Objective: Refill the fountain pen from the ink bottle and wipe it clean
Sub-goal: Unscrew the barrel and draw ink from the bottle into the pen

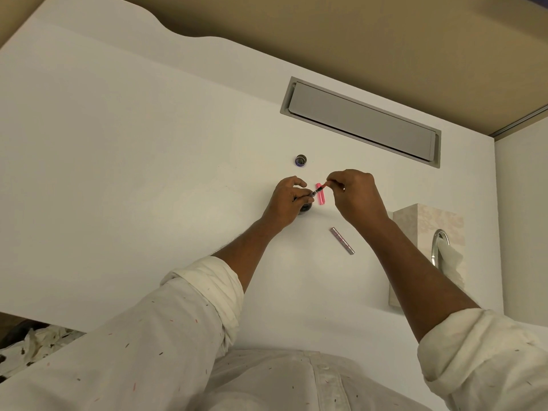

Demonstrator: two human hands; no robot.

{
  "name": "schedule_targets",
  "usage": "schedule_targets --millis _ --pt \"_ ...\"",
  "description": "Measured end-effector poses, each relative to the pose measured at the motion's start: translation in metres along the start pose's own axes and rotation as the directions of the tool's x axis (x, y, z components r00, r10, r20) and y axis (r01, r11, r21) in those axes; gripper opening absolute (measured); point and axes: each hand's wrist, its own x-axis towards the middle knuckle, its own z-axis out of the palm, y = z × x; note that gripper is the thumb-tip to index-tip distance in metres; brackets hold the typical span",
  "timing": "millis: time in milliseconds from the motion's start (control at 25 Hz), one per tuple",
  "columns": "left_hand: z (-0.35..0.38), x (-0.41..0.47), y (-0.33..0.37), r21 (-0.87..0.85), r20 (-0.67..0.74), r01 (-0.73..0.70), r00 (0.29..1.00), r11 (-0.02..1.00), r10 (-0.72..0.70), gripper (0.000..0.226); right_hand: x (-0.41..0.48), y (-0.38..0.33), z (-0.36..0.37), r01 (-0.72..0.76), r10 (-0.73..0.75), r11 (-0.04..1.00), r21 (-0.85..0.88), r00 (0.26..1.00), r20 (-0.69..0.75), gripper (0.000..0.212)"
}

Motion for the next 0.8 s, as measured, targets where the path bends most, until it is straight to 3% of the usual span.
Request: schedule_targets --millis 360,800 --pt "0.0005 -0.0002 -0.0028 0.0 0.003 -0.017 1.0 1.0 0.017 0.016 0.002 -0.0009 -0.0011 0.04 -0.037 0.998 -0.051 0.998 0.056 0.022" --pt "-0.0005 -0.0006 0.0001 -0.009 0.009 -0.001 1.0 1.0 0.001 0.017 0.0002 -0.0042 0.0003 -0.06 0.064 0.995 -0.08 0.997 0.041 0.032"
